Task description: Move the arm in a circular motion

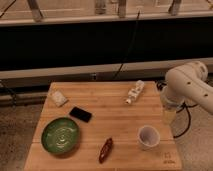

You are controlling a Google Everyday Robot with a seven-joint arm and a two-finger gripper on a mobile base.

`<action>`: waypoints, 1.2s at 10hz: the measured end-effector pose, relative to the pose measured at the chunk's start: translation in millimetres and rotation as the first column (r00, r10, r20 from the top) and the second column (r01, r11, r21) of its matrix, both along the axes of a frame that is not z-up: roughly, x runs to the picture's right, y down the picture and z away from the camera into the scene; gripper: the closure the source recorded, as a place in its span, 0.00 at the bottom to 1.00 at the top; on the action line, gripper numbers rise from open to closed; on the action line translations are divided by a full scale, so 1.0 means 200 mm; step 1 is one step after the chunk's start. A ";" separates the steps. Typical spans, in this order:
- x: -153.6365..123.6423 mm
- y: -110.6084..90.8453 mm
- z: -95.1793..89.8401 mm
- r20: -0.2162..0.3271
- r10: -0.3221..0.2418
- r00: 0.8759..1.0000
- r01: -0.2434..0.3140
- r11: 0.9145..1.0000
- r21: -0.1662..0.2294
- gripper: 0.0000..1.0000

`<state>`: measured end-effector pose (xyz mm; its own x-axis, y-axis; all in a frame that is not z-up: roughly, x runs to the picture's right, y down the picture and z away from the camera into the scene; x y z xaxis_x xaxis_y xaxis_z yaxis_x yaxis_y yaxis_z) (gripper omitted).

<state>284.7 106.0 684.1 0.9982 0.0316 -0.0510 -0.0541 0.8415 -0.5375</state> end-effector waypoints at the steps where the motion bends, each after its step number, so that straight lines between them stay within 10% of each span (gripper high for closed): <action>1: 0.00 0.00 0.00 0.000 0.000 1.000 0.000 1.000 0.000 0.20; 9: -0.01 0.00 0.00 0.000 -0.004 1.000 0.004 1.000 -0.001 0.20; 12: -0.22 -0.01 -0.02 0.011 -0.047 0.999 0.047 0.999 -0.012 0.20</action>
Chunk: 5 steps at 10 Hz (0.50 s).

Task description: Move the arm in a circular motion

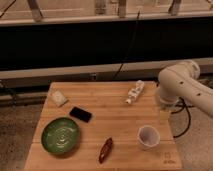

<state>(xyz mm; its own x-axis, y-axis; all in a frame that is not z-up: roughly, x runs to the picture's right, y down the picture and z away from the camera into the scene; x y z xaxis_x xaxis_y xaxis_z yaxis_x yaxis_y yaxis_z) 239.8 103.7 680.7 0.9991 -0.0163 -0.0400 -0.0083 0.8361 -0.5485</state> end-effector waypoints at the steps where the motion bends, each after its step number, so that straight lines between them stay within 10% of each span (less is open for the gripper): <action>1: -0.07 -0.01 0.00 0.005 -0.010 1.000 0.010 1.000 0.000 0.20; 5: -0.31 0.01 -0.03 0.029 -0.075 0.997 0.075 0.997 -0.008 0.20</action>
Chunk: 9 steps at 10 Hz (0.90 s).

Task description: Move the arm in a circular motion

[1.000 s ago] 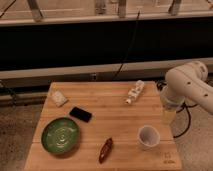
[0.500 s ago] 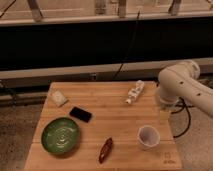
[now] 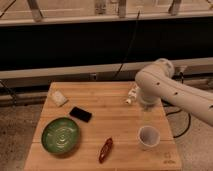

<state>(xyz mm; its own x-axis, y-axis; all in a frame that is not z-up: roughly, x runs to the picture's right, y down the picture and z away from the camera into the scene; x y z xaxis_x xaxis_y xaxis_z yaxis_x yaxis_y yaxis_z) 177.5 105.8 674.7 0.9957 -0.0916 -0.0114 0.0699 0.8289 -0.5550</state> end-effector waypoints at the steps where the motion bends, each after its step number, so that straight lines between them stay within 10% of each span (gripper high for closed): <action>1: -0.03 0.00 -0.01 -0.001 -0.004 1.000 0.004 1.000 -0.005 0.20; 9: -0.30 -0.05 0.00 0.012 -0.018 1.000 0.018 1.000 -0.011 0.20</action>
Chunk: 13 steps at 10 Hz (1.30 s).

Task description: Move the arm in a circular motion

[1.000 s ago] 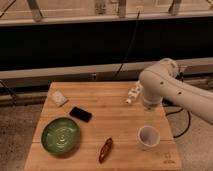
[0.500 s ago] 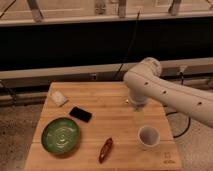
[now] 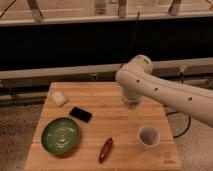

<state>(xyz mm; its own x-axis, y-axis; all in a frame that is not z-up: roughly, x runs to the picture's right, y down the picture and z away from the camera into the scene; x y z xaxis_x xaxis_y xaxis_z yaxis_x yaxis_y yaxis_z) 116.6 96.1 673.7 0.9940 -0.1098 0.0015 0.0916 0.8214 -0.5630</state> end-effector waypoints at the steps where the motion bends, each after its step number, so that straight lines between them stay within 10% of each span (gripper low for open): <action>1: -0.02 0.00 0.00 0.000 0.000 1.000 0.000 1.000 -0.001 0.20; 13: -0.15 -0.11 0.12 -0.004 0.029 1.000 -0.029 0.999 -0.025 0.20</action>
